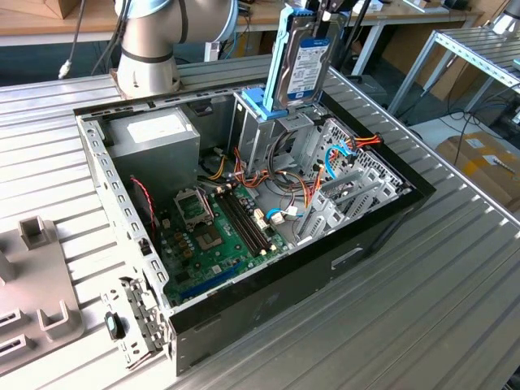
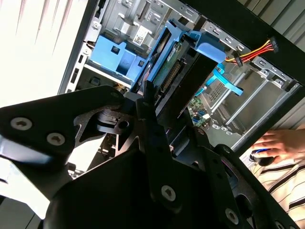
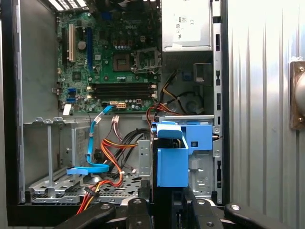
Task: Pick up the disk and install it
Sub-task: 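Pick up the disk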
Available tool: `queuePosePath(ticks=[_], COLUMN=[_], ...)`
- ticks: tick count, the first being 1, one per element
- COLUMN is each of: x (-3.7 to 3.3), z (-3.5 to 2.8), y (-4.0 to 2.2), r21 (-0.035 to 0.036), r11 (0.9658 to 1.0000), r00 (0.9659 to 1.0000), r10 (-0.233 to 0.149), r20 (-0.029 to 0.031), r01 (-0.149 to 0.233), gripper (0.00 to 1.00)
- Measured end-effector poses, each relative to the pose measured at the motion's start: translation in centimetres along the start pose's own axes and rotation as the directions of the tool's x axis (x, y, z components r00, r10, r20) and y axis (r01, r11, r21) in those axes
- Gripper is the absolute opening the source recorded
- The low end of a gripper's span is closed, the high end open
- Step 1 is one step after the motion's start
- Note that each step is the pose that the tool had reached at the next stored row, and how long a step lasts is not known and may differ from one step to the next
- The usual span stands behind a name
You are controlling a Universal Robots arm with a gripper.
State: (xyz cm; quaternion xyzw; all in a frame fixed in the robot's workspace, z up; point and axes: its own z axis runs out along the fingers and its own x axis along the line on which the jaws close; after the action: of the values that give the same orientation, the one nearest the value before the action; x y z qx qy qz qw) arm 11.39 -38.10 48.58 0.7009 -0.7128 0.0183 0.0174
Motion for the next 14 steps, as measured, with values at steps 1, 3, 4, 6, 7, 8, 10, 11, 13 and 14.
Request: queuePosePath(ticks=[1,3,4,6,7,8,10,11,13,14], x=[0.08,0.33,0.43,0.76,0.88,0.97,1.22,1.25,1.26,1.28], z=[0.00,0.02,0.02,0.03,0.04,0.05,0.06,0.07,0.05,0.06], y=[-0.01,-0.02,-0.03,-0.06,-0.07,-0.07,-0.09,-0.09,-0.09,-0.09], r21=[0.0000,0.0000,0.0000,0.0000,0.0000,0.0000,0.0000,0.0000,0.0000,0.0000], r11=[1.0000,1.0000,1.0000,1.0000,1.0000,1.0000,1.0000,1.0000,1.0000,1.0000], r00=[1.0000,1.0000,1.0000,1.0000,1.0000,1.0000,1.0000,1.0000,1.0000,1.0000], r10=[0.000,0.000,0.000,0.000,0.000,0.000,0.000,0.000,0.000,0.000], r20=[-0.0001,0.0000,0.0000,-0.0001,-0.0001,-0.0001,0.0000,0.0001,-0.0003,0.0000], r01=[0.000,0.000,0.000,0.000,0.000,0.000,0.000,0.000,0.000,0.000], gripper=[0.35,0.35,0.35,0.35,0.35,0.35,0.35,0.35,0.35,0.35])
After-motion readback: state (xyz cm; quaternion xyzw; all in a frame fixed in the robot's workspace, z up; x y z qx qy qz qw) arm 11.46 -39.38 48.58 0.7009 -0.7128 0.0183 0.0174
